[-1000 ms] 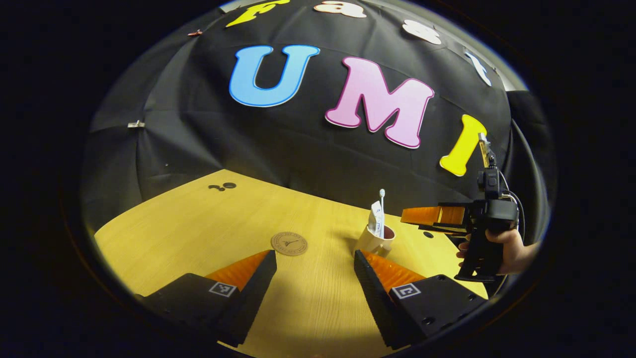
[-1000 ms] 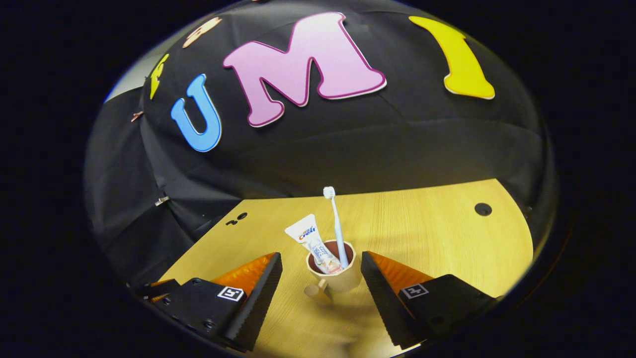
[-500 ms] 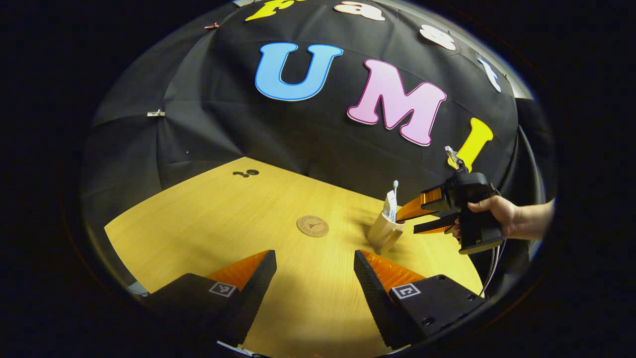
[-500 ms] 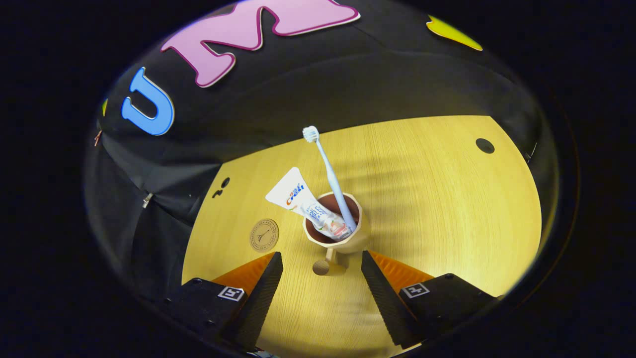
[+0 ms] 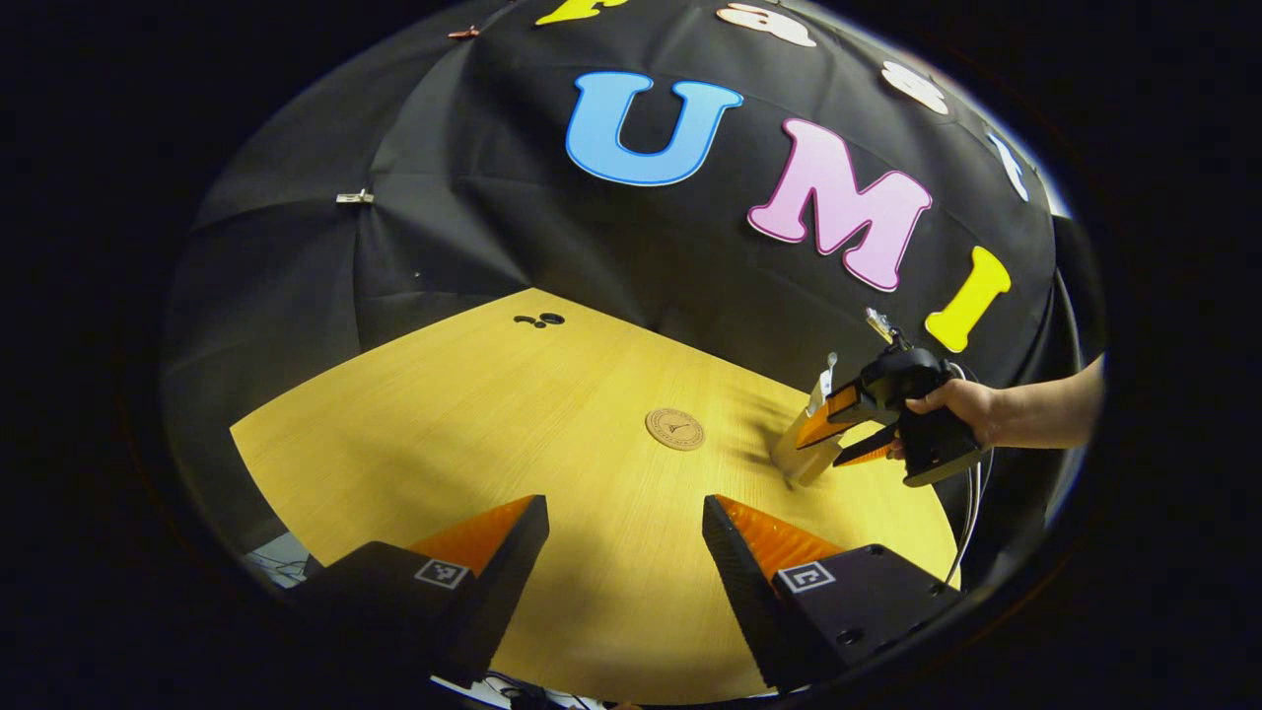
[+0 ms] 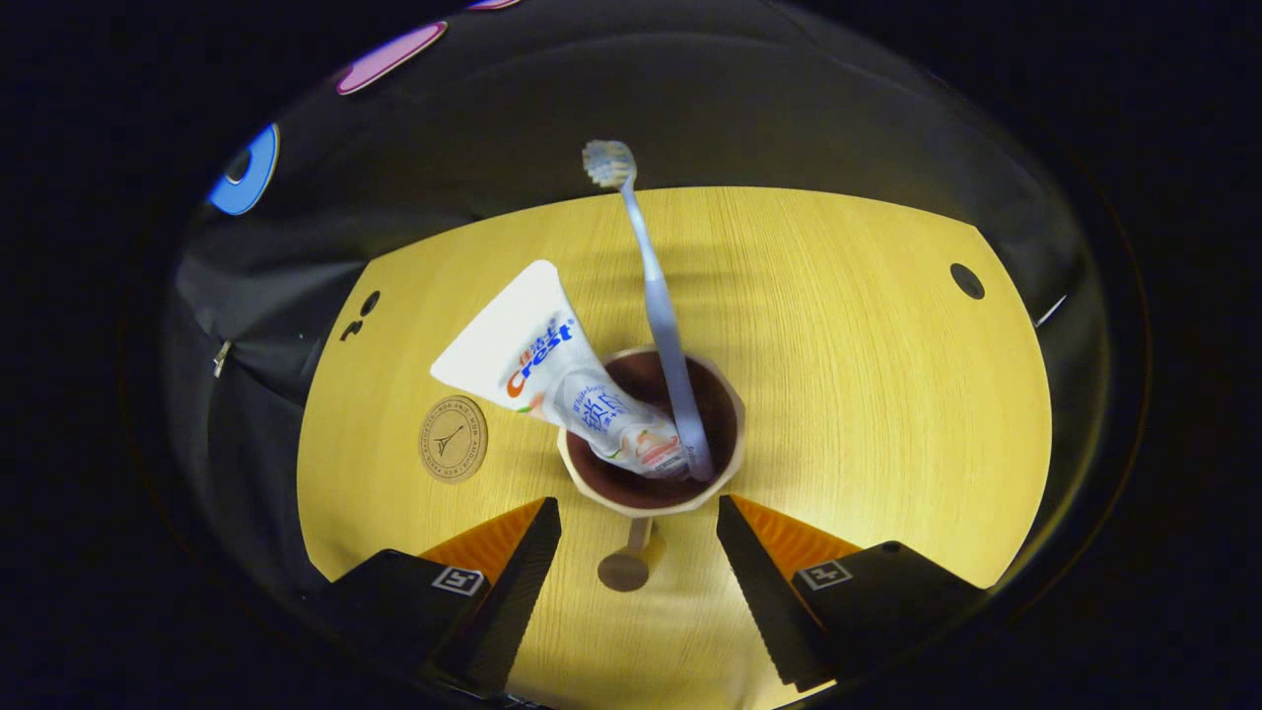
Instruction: Put the toothbrush and toothpaste on the desktop into the cup, then pick up the cup and place it on the coaster on the desktop.
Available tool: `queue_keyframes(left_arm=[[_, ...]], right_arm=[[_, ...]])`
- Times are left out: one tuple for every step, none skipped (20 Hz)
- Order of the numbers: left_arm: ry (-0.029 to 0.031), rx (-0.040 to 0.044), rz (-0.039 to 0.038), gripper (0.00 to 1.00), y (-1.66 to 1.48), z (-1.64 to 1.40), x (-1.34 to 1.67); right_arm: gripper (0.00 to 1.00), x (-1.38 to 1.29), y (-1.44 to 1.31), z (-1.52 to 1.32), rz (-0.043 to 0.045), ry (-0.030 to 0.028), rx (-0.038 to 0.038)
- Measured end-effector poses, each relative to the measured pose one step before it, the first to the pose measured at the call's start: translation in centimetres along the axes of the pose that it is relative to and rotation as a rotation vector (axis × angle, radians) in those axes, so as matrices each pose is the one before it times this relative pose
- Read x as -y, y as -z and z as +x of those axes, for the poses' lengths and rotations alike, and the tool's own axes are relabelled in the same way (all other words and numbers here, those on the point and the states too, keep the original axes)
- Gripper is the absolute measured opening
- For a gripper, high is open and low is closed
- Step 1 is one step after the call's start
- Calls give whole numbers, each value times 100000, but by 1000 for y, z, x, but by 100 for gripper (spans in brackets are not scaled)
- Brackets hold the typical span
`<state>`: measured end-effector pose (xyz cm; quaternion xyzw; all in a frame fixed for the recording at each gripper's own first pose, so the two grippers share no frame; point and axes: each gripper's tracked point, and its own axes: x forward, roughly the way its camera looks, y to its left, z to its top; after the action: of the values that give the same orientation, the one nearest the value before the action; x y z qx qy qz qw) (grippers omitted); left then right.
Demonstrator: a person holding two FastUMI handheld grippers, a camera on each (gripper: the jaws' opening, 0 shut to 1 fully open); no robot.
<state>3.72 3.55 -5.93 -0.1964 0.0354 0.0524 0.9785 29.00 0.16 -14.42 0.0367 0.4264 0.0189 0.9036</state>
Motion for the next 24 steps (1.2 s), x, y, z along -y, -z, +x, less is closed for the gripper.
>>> queue_keyframes(left_arm=[[26, -1019, -712, 98, 216, 53, -167], [-65, -979, -842, 98, 161, -76, -223], [-186, -496, -616, 98, 40, -52, -169], [357, -367, -429, 98, 91, -216, 134], [399, -718, -246, 97, 216, -105, -15], [205, -1394, -35, 98, 292, 24, -164], [-335, -904, 195, 98, 327, -30, -285], [297, -635, 226, 98, 184, -19, -13], [143, -671, 158, 98, 181, -12, 122], [134, -557, -4, 98, 115, -40, -37], [255, -664, -17, 97, 211, -69, 37], [15, -471, 71, 97, -60, -29, -31], [261, -261, 176, 98, 2, 76, 38], [308, -151, 333, 97, -94, 33, 70], [199, -348, 591, 98, 71, 94, 34], [264, -199, 747, 98, -73, -15, 29], [238, -179, 742, 97, -17, 78, 106], [134, 45, 565, 97, -102, -21, 97], [350, -36, 435, 98, -4, -24, 80], [36, 76, 272, 98, -72, -12, 45], [446, -221, 145, 98, 69, -21, 114], [210, -330, -12, 98, 87, -8, 72], [191, -343, 17, 98, 101, -16, 22], [235, -203, 115, 98, 36, -95, 46]], right_arm=[[98, 103, 196, 289, 471, 1098, -1916], [98, 246, 164, 637, -563, 1825, -1592], [98, 68, 114, 512, -599, 1054, -872], [89, 55, 174, 402, -188, 1069, -862], [97, -141, 106, 263, 615, 300, -757], [96, -16, -19, 280, 1099, 588, -448], [95, -50, 68, 117, 894, 488, -696], [92, 7, 101, 51, 489, 527, -552], [93, -115, 50, 57, 473, -645, -462], [79, -16, -13, -134, 721, -519, -639], [71, 124, -99, -178, 570, 436, -286], [70, 43, 29, 138, 234, -194, 109], [67, -14, 9, -97, 197, -13, -126], [67, -276, -20, -92, 439, -962, -213], [51, -80, -10, 93, 1062, 702, -446], [41, 38, 13, 28, 34, 1071, 214], [36, 14, 2, 305, -807, 984, 358], [35, -202, 166, -295, -646, 222, -304], [41, -43, 13, 15, -376, -61, 14], [35, 23, 106, -33, -738, 58, -342], [35, 98, -88, 22, -120, 504, 428], [35, -86, 57, 31, -122, -24, 180], [35, -9, -32, -61, 193, 59, 92], [41, -2, 72, 5, 390, -191, -137]])
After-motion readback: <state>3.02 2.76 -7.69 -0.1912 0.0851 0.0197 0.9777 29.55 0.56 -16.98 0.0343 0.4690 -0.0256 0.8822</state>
